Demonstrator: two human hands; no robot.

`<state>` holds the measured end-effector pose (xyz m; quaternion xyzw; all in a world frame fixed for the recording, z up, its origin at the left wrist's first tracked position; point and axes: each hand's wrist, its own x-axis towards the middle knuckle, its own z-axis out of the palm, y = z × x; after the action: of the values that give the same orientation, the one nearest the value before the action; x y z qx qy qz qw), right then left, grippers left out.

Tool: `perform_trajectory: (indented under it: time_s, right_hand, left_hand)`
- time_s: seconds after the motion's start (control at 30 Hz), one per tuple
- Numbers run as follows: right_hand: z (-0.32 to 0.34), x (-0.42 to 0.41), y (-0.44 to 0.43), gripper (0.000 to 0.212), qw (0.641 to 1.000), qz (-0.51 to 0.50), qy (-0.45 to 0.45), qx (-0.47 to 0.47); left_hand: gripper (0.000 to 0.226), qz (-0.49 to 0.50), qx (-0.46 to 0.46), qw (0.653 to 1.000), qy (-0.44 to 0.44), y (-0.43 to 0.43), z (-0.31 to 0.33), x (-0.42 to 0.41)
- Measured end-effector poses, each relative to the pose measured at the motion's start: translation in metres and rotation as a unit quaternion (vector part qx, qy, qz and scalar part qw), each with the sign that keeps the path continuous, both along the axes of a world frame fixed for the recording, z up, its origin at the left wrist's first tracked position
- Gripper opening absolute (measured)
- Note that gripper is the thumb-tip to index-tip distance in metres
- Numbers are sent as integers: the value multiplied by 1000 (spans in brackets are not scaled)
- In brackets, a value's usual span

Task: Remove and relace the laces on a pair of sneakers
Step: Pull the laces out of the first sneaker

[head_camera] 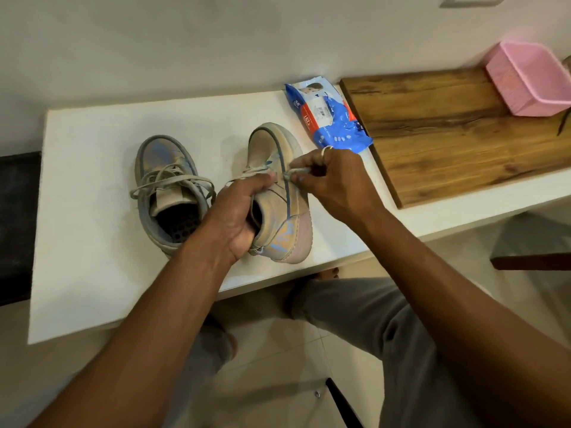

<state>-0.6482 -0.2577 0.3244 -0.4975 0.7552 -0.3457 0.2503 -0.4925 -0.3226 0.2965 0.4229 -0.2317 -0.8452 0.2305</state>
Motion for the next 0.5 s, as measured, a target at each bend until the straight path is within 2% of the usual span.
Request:
perform_trajectory:
  time_s: [0.2, 0.27, 0.4, 0.5]
  right_hand:
    - [12, 8, 19, 15, 990, 107, 36, 83]
    - [10, 11, 17, 15, 991, 105, 62, 61]
    - [5, 11, -5, 19, 986, 69, 149, -6]
    - [7, 12, -6, 22, 979, 107, 171, -6]
  left_hand:
    - [45, 11, 6, 1000, -22, -3, -5, 1]
    - [48, 11, 9, 1000, -26, -3, -5, 0]
    - [38, 17, -1, 999, -40, -1, -4, -3]
    - [35, 24, 3, 999, -47, -2, -6, -2]
